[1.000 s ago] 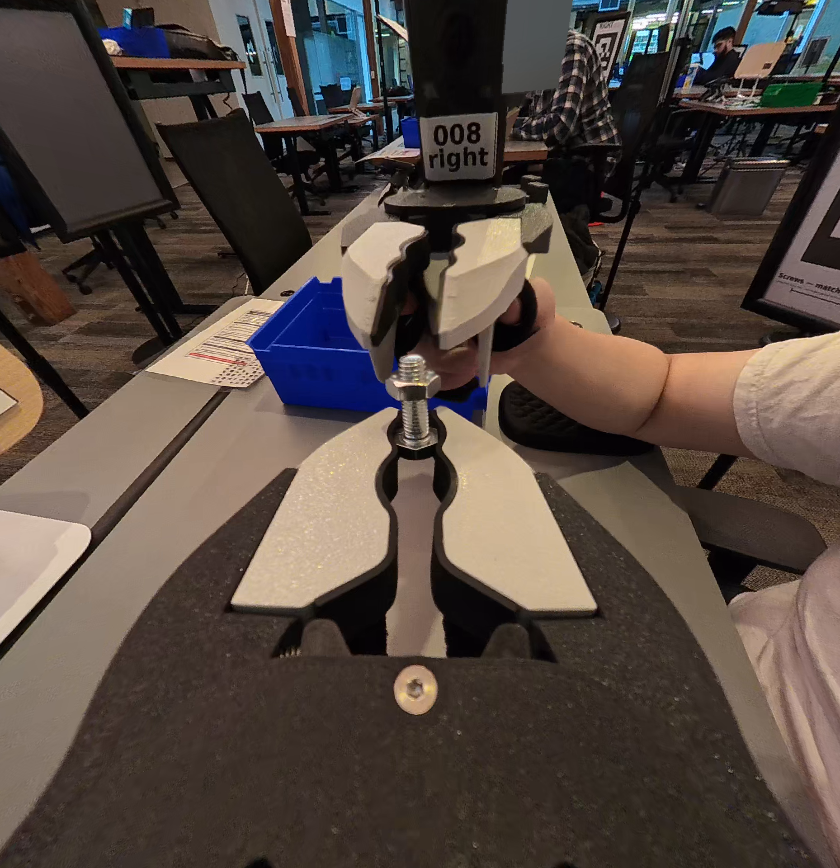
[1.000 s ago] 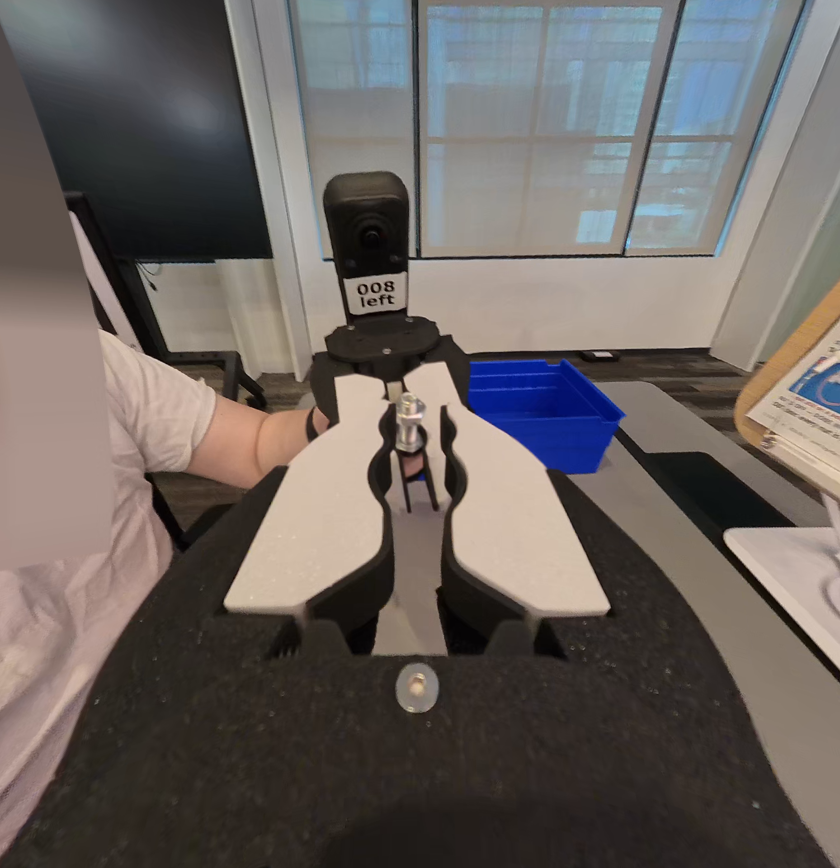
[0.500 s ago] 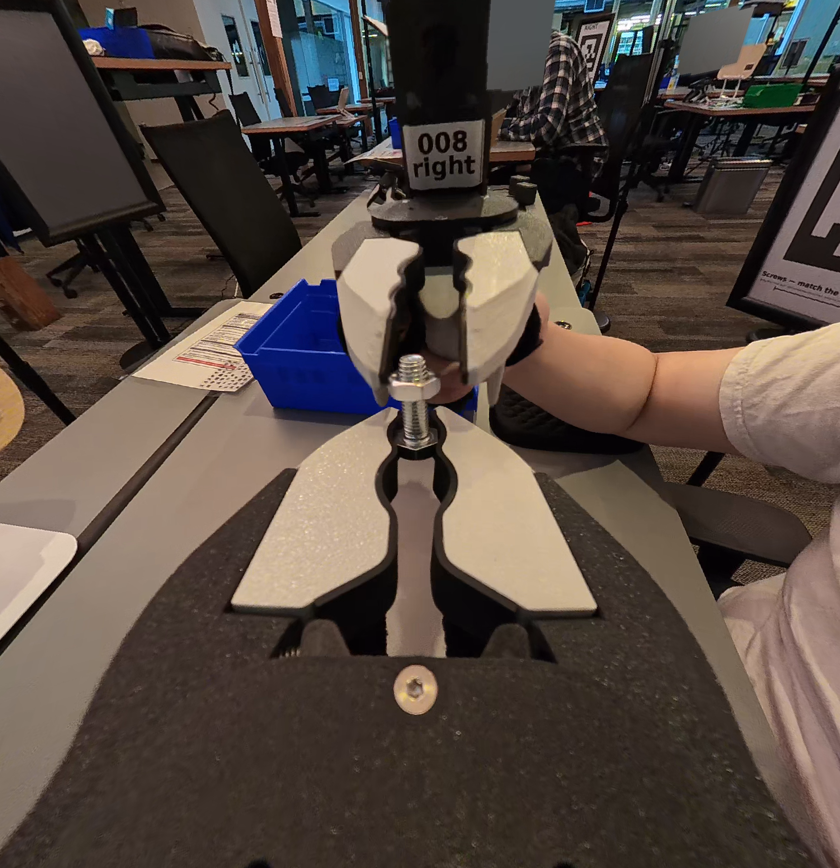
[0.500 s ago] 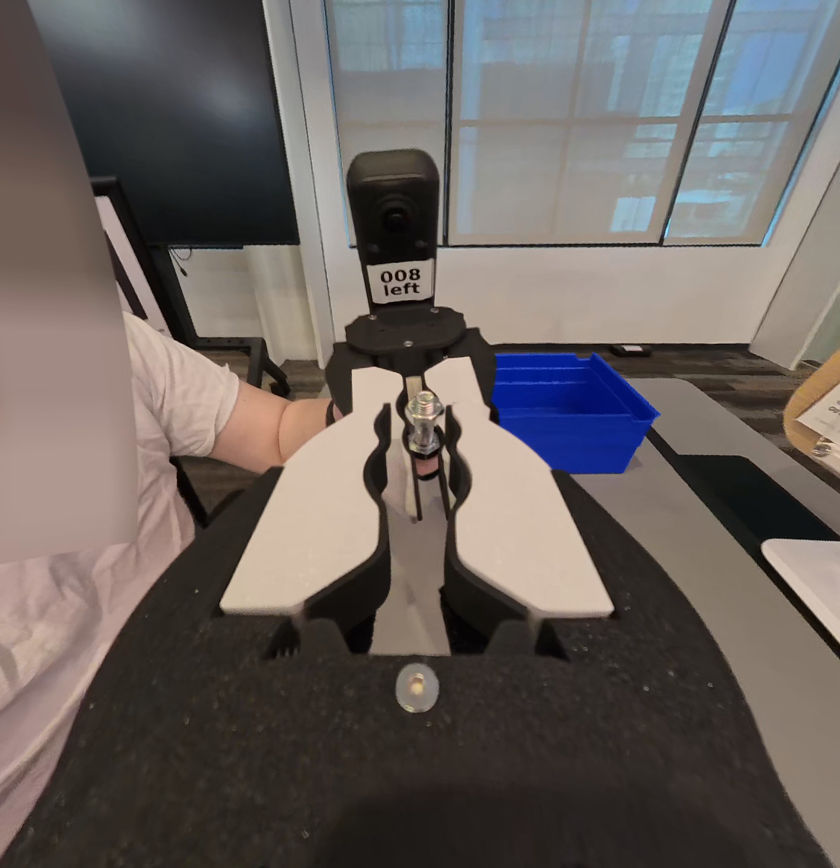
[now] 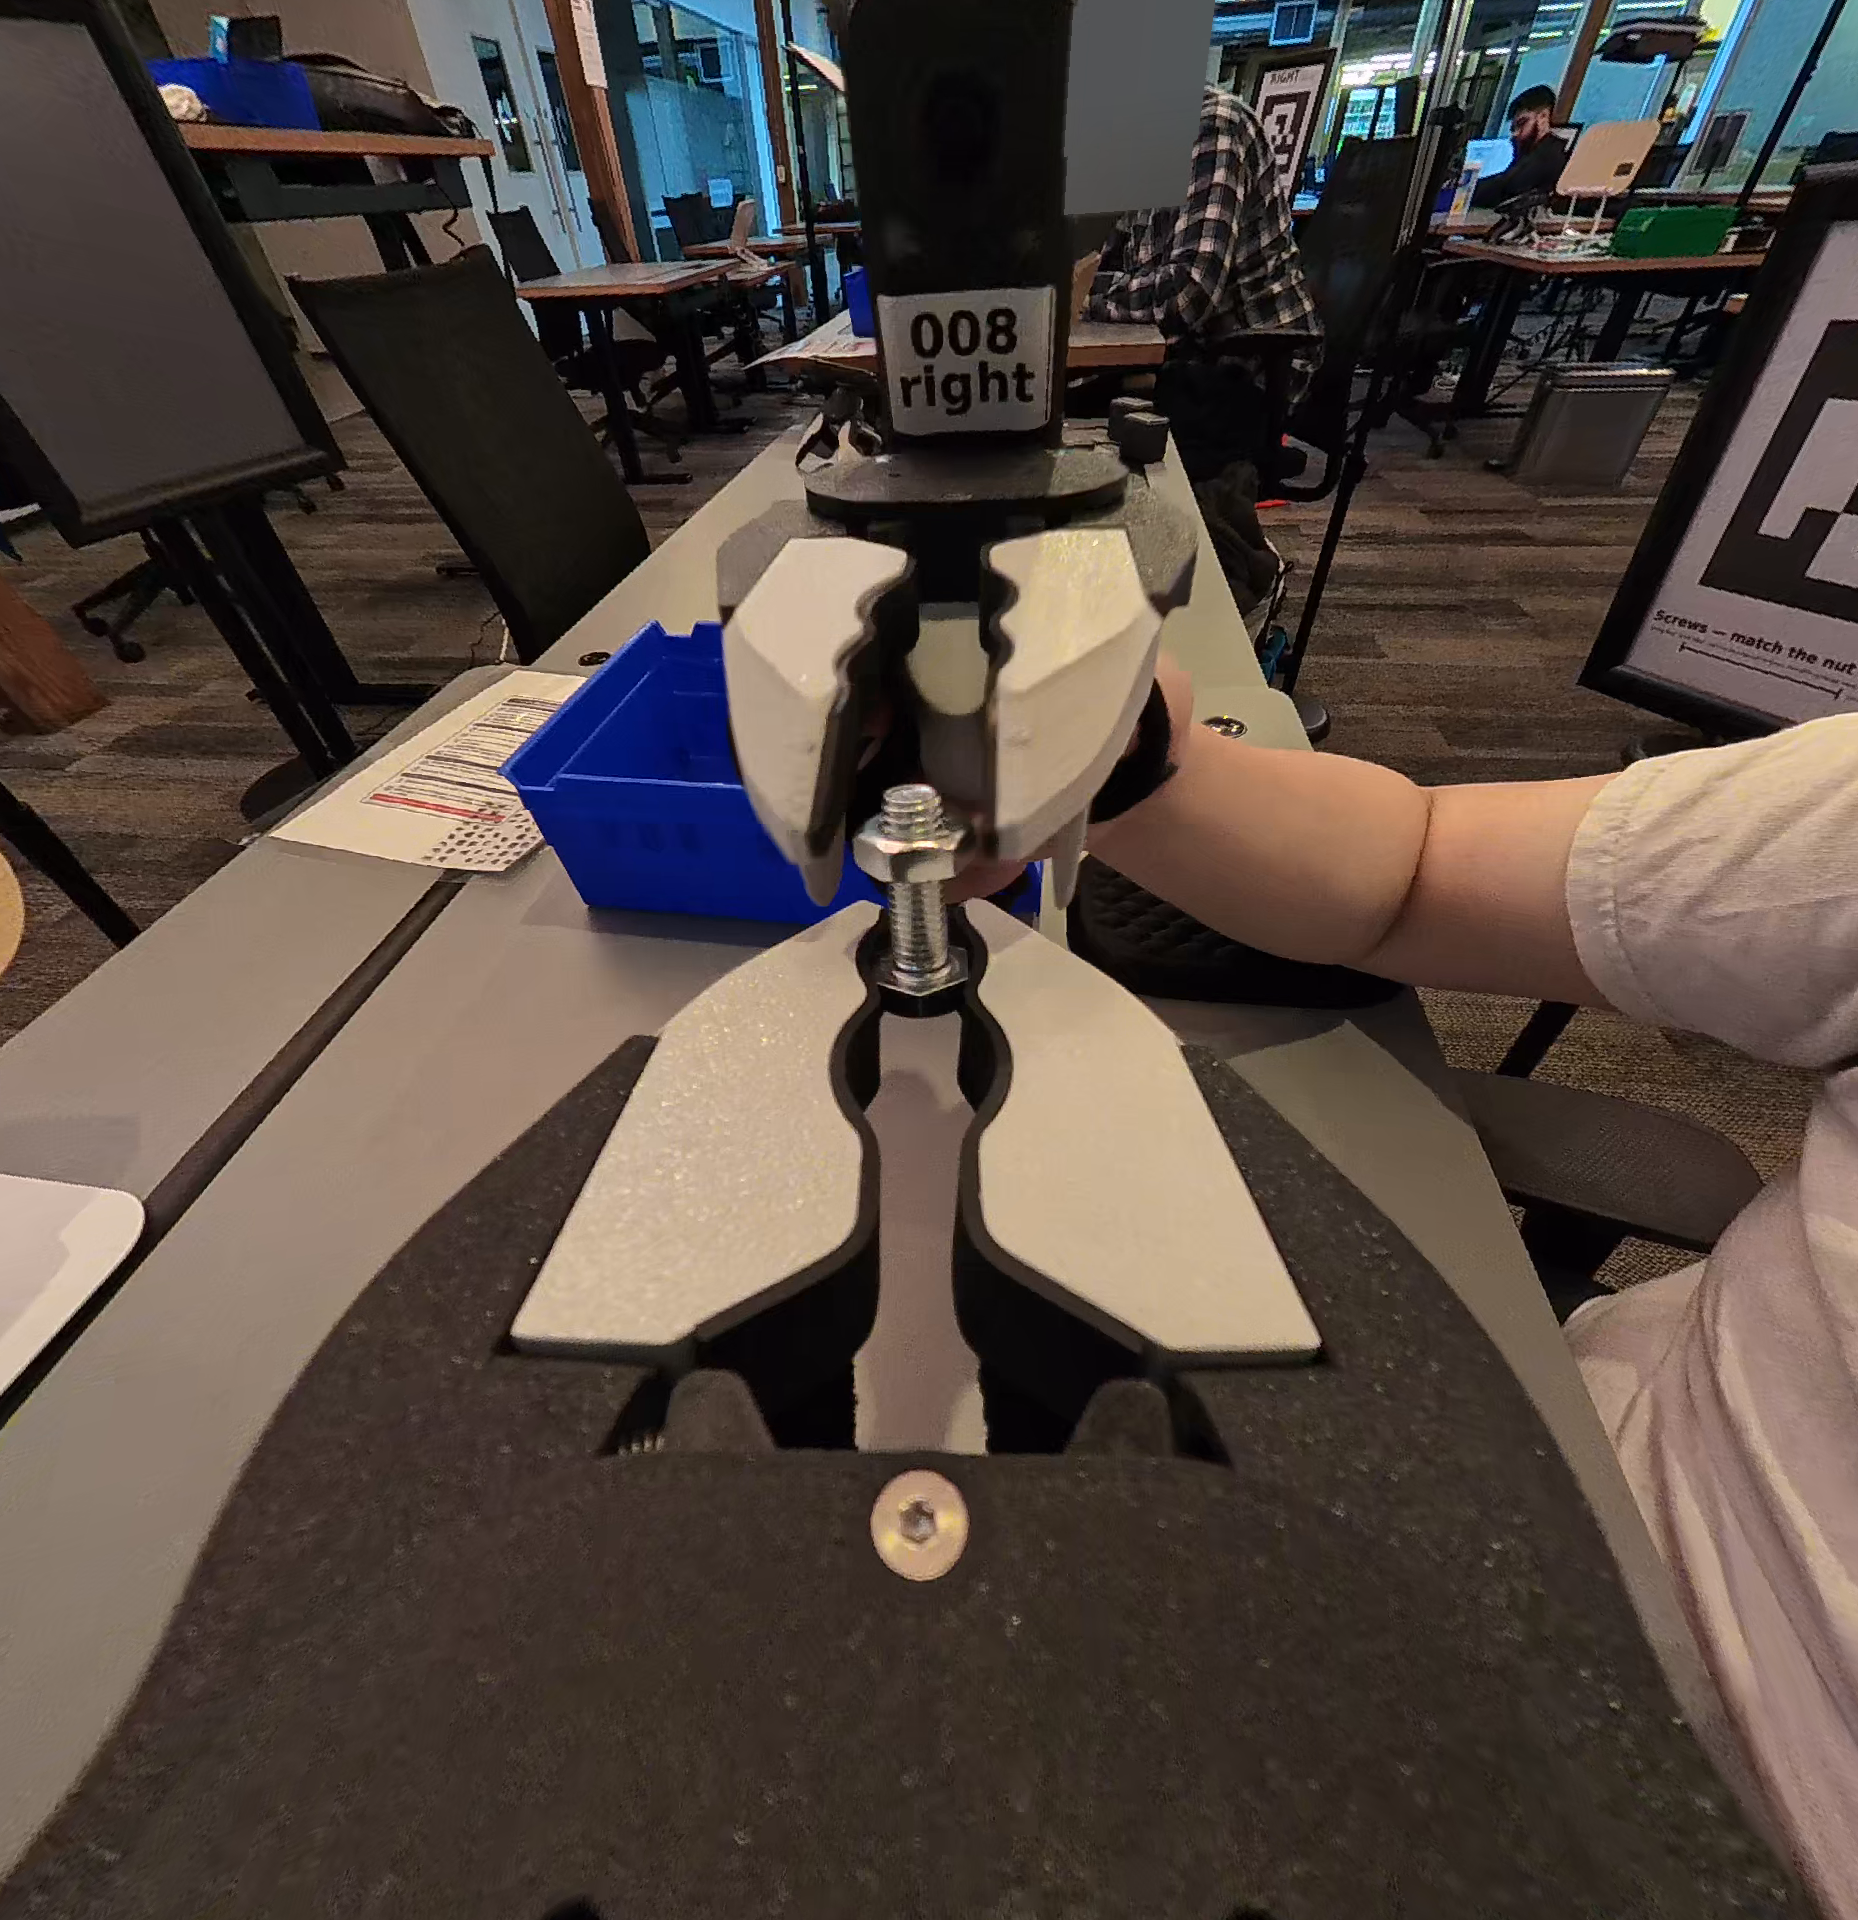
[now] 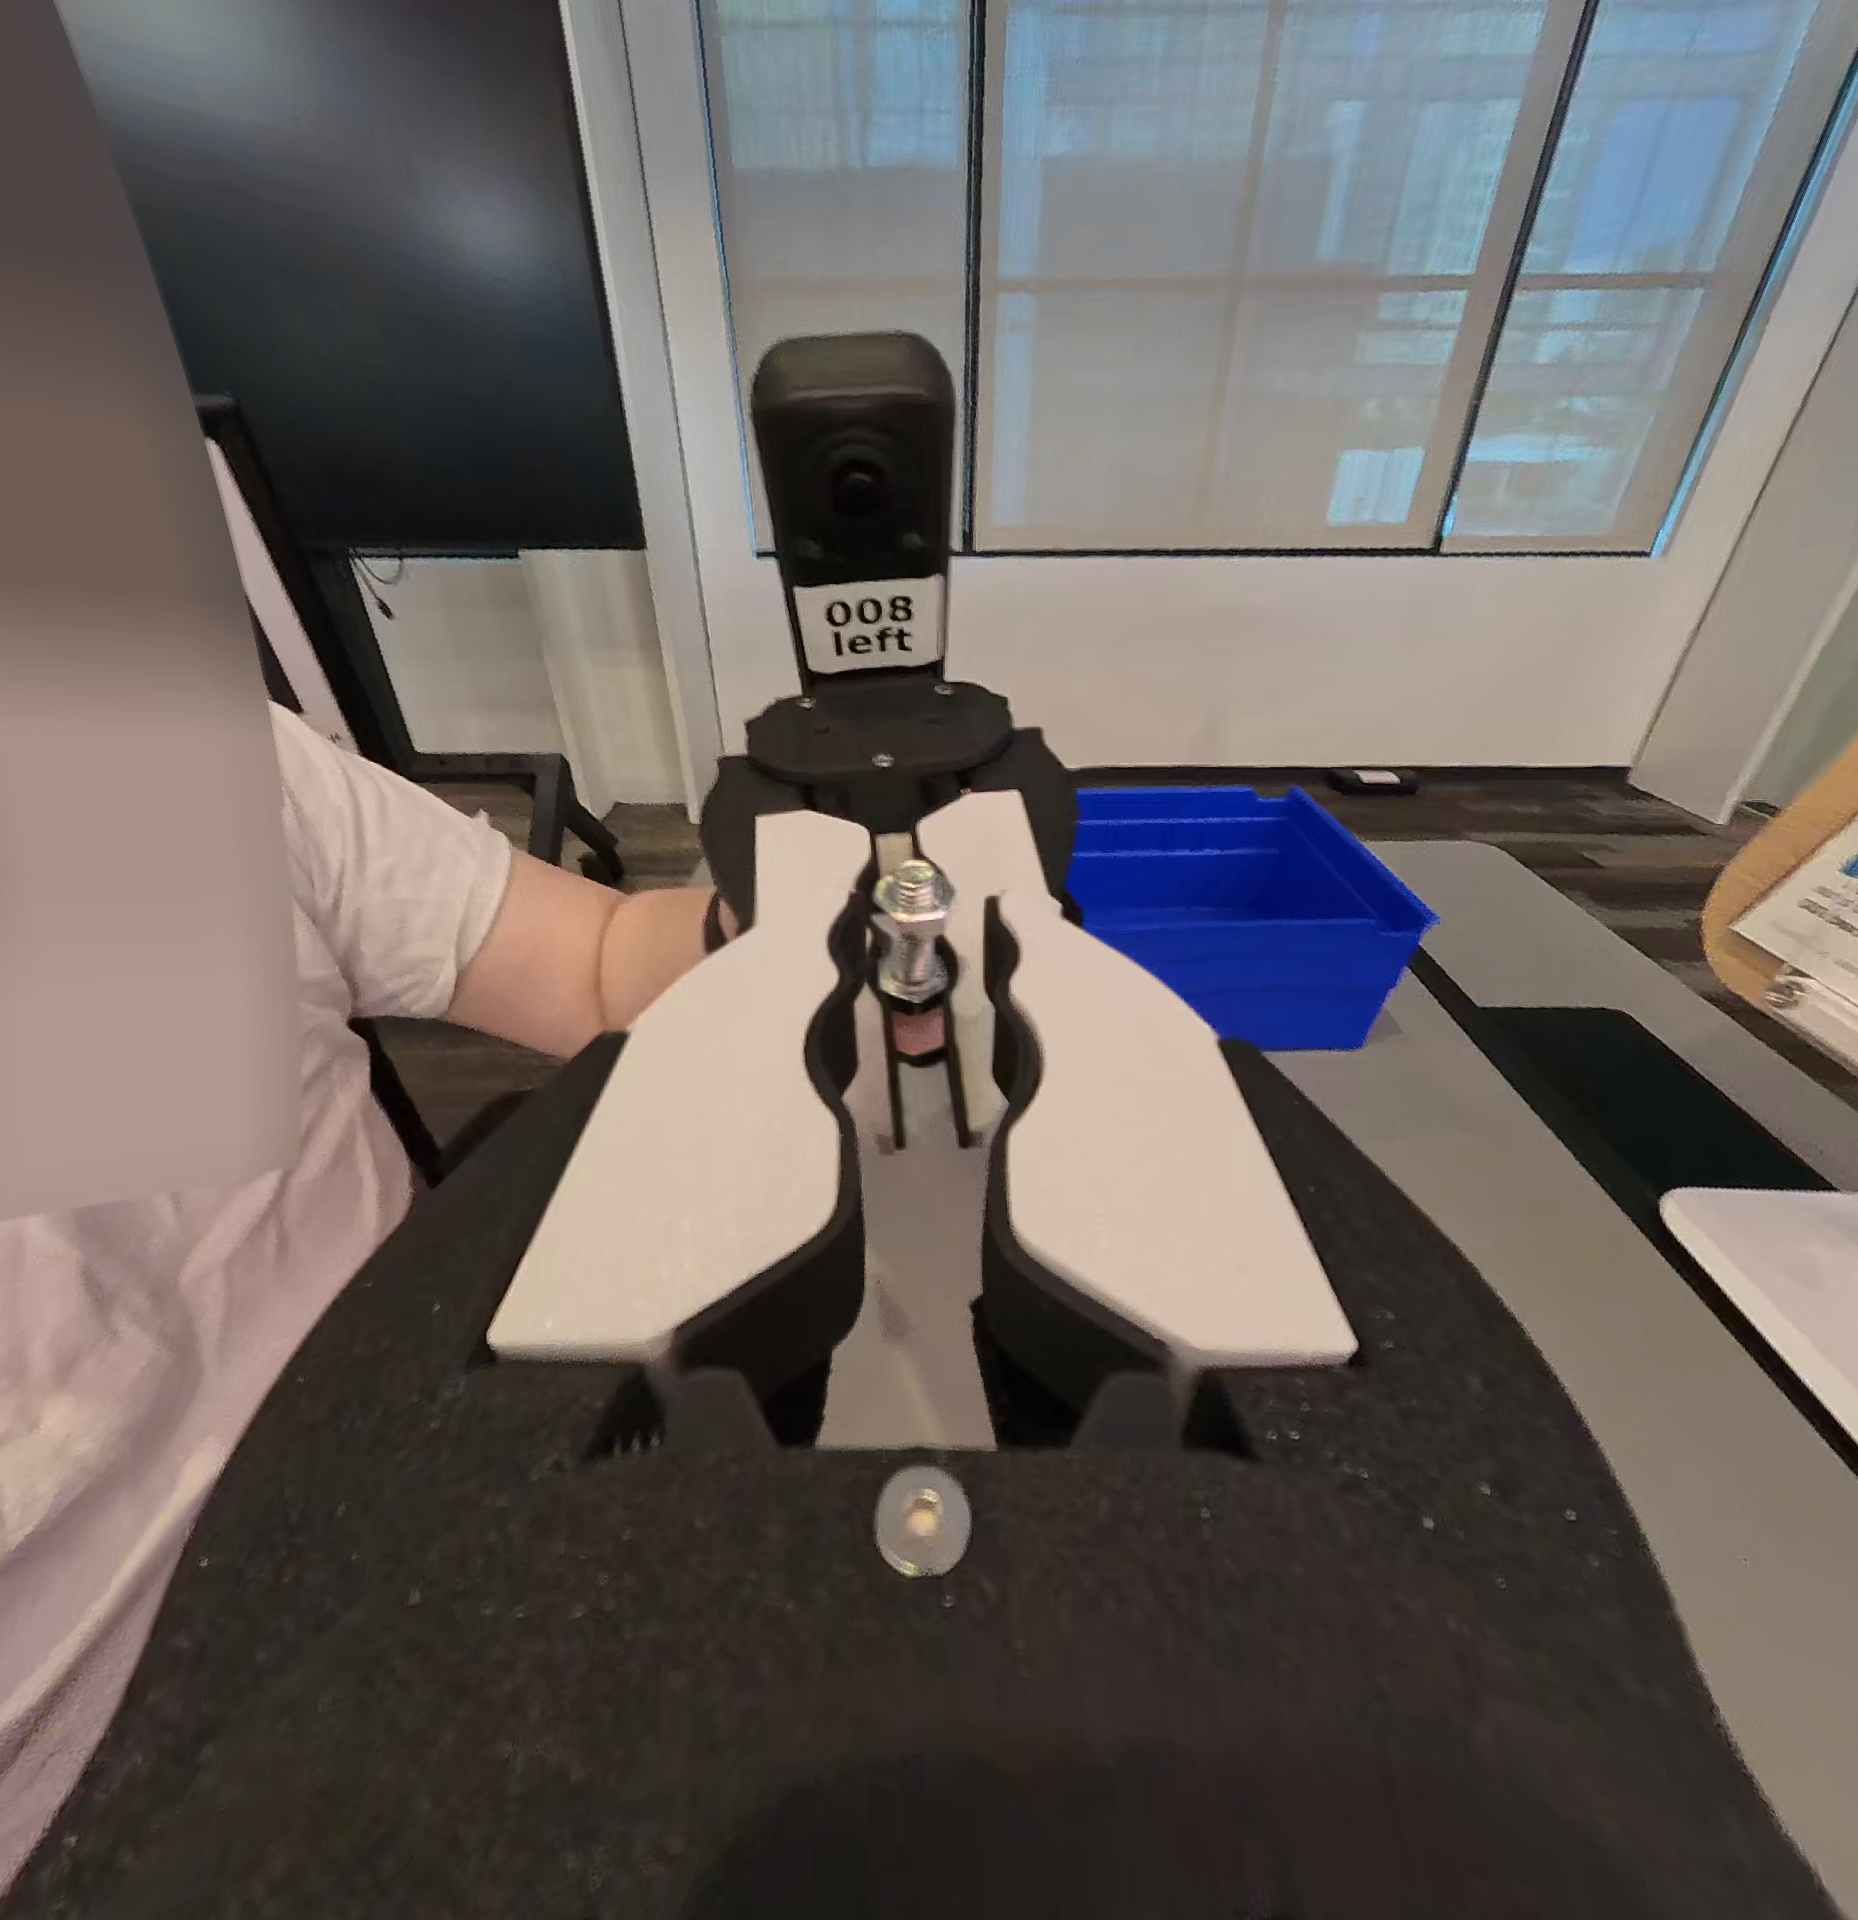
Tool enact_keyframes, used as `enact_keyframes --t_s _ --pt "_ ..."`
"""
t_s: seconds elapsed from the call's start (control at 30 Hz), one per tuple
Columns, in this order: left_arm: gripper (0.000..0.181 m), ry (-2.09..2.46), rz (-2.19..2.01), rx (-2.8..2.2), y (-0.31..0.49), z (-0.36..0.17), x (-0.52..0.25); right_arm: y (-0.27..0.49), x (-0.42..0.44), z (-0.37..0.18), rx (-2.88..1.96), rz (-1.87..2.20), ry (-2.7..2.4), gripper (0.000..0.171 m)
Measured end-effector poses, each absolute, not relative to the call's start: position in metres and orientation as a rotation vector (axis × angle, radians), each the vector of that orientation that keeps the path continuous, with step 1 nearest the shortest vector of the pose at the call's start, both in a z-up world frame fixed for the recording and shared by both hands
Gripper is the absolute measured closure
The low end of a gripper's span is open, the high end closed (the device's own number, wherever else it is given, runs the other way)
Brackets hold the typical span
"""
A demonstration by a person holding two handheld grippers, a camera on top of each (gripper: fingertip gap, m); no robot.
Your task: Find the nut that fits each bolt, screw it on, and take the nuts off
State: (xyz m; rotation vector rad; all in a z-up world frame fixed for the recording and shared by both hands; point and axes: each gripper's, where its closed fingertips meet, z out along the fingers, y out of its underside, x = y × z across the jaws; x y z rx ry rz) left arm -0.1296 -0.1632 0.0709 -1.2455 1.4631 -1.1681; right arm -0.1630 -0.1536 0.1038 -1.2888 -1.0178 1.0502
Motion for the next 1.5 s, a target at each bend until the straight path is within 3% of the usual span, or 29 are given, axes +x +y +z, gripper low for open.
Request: enact_keyframes --t_s 0.3,0.57,0.67,1.5 --pt "0.172 1.464 -1.153 -1.235 -0.163 0.074 -0.131 -0.148 -0.147 0.113 -1.26 1.125 -0.947 0.153" --pt "0.172 1.46 -1.152 -1.254 -0.162 0.071 -0.13 -0.145 -0.157 0.103 -1.32 1.056 -0.969 0.136" --pt "0.172 1.457 -1.186 -1.244 -0.164 0.075 -0.132 -0.135 -0.146 0.104 -1.335 1.066 -0.907 0.145" --pt "0.172 1.457 -1.165 -1.253 -0.164 0.073 -0.129 -0.146 -0.156 0.102 -1.3 1.037 -0.99 0.14"
